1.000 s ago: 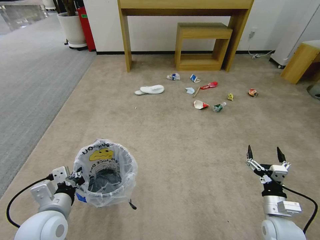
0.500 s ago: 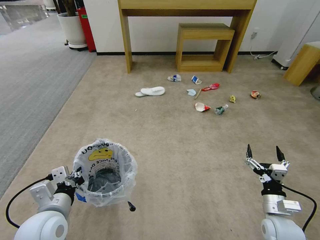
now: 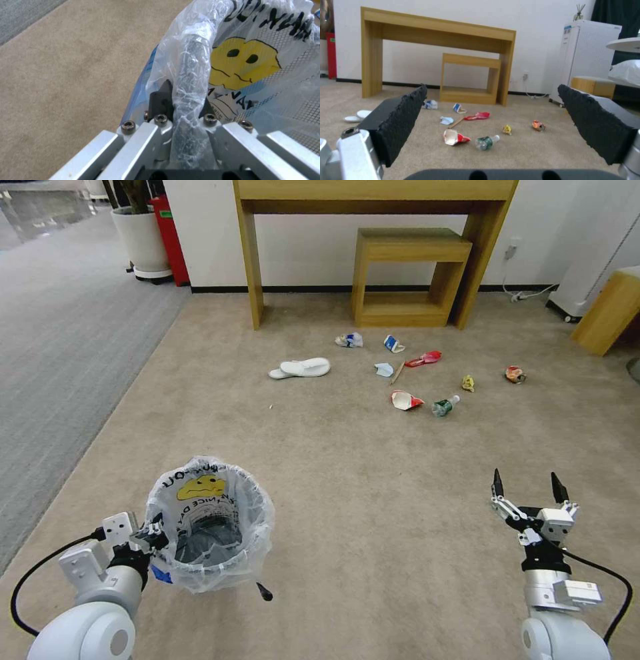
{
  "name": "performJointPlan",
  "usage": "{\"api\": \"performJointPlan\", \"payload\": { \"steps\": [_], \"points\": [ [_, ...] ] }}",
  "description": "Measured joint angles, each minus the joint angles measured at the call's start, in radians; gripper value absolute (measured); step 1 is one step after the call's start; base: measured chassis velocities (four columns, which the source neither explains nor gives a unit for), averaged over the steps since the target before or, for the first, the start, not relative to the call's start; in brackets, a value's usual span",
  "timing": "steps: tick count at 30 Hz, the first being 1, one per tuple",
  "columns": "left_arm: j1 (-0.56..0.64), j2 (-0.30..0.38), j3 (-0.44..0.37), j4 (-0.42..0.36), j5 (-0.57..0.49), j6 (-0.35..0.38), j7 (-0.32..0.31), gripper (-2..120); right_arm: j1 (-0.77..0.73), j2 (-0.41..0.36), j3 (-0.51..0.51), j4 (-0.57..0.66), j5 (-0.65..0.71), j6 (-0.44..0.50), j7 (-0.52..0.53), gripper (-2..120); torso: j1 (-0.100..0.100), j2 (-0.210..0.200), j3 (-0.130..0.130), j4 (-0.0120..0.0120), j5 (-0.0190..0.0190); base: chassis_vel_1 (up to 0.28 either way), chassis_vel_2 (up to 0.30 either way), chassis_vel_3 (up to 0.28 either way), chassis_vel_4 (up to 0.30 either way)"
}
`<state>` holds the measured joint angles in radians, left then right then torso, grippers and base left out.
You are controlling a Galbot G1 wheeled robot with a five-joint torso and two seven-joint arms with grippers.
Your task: Pick up the trash bin and place the garbage on the floor into it.
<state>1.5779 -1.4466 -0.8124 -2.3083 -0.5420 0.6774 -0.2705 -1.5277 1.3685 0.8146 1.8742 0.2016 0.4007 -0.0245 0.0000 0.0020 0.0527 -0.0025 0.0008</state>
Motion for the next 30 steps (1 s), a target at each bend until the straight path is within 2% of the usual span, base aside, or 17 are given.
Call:
{"api": "performJointPlan", "payload": {
  "steps": [30],
  "points": [
    [-0.008, 0.0, -0.003, 0.01, 0.003, -0.003, 0.002, 3, 0.013, -0.001, -0.004, -0.01, -0.001, -0.01, 0.0, 100, 0.0, 0.0, 0.0, 0.0001, 0.0, -0.066, 0.064, 0.068, -0.067]
  ]
}}
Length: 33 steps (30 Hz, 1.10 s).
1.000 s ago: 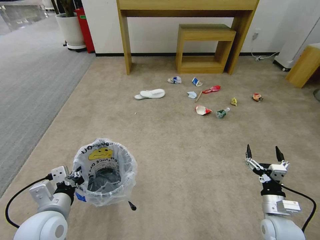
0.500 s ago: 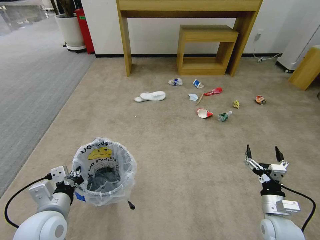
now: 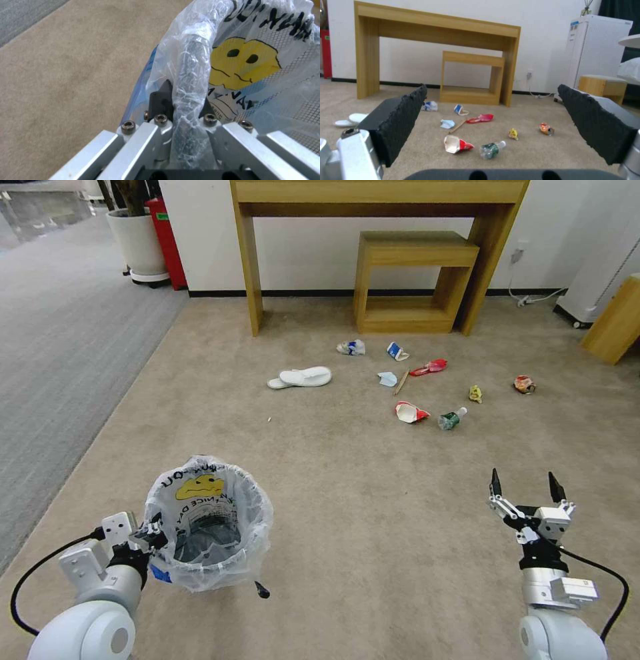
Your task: Pick up the trash bin and place the garbage on the floor into it.
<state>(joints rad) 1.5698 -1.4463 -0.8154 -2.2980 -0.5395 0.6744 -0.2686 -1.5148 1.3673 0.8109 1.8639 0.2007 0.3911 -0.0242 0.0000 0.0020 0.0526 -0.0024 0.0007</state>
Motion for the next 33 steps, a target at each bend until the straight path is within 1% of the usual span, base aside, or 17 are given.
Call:
{"api": "performJointPlan", "payload": {
  "steps": [33],
  "points": [
    [-0.008, 0.0, -0.001, 0.01, 0.001, -0.002, 0.0, 3, 0.008, 0.0, -0.017, -0.006, -0.004, -0.015, -0.001, 100, 0.0, 0.0, 0.0, 0.0, 0.0, -0.067, 0.071, 0.076, -0.073]
  ]
}}
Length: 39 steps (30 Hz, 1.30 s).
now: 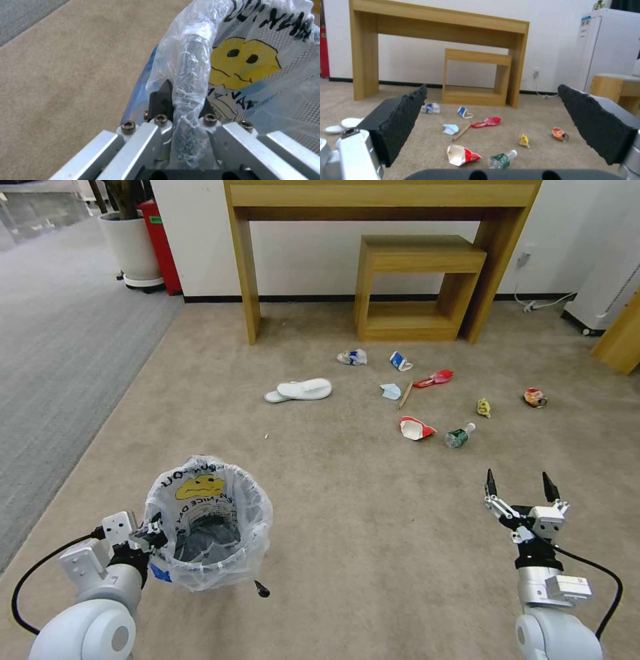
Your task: Pick up the trash bin and place the garbage on the floor into it.
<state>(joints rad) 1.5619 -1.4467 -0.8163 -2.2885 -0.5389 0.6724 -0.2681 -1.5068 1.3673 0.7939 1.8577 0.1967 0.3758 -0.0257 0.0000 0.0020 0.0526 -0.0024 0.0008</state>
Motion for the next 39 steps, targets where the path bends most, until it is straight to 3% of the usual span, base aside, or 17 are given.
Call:
{"api": "performJointPlan", "payload": {
  "steps": [39],
  "points": [
    [-0.002, -0.003, -0.005, -0.001, 0.001, -0.002, 0.001, 3, 0.01, -0.013, -0.007, -0.006, 0.001, -0.016, 0.002, 100, 0.0, 0.0, 0.0, 0.0, 0.0, -0.092, 0.091, 0.093, -0.089]
  ]
}}
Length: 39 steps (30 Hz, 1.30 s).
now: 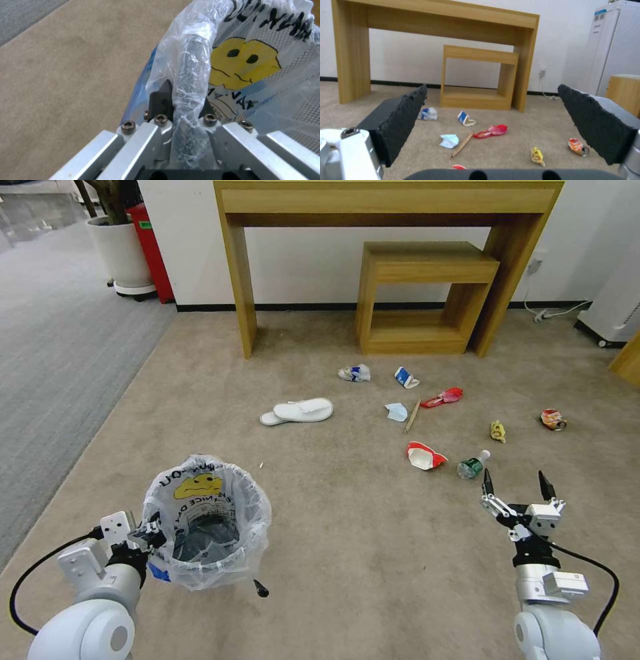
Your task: Pick up the trash bin and place the garbage on the floor into it.
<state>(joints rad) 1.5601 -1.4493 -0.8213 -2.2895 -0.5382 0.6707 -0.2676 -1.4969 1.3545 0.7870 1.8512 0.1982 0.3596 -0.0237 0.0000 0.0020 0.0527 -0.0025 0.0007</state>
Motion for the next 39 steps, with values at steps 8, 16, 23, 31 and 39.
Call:
{"api": "performJointPlan", "payload": {
  "steps": [8, 16, 23, 31, 39],
  "points": [
    [-0.001, 0.0, 0.0, 0.002, 0.001, 0.0, 0.0, 3, 0.002, 0.0, 0.0, -0.002, 0.0, -0.001, 0.0, 100, 0.0, 0.0, 0.0, 0.0001, 0.0, -0.106, 0.115, 0.109, -0.106],
    [-0.001, 0.0, 0.0, 0.004, 0.001, -0.002, 0.0, 3, 0.002, 0.003, 0.0, -0.003, -0.001, -0.001, -0.001, 100, 0.0, 0.0, 0.0, -0.0001, 0.0, -0.124, 0.111, 0.114, -0.115],
    [-0.002, 0.001, -0.001, 0.004, 0.0, -0.002, 0.0, 3, 0.004, 0.004, -0.001, -0.003, -0.002, -0.001, -0.001, 100, 0.0, 0.0, 0.0, 0.0001, 0.0, -0.136, 0.143, 0.133, -0.135],
    [-0.002, 0.001, -0.002, 0.006, -0.001, -0.003, 0.001, 3, 0.003, 0.005, -0.001, -0.003, -0.004, -0.001, -0.001, 100, 0.0, 0.0, 0.0, -0.0001, 0.0, -0.136, 0.125, 0.13, -0.133],
    [0.0, 0.001, -0.002, 0.005, -0.001, -0.005, 0.001, 3, 0.001, 0.006, -0.001, -0.003, -0.005, 0.002, -0.001, 100, 0.0, 0.0, 0.0, 0.0, 0.0, -0.133, 0.126, 0.139, -0.13]
  ]
}}
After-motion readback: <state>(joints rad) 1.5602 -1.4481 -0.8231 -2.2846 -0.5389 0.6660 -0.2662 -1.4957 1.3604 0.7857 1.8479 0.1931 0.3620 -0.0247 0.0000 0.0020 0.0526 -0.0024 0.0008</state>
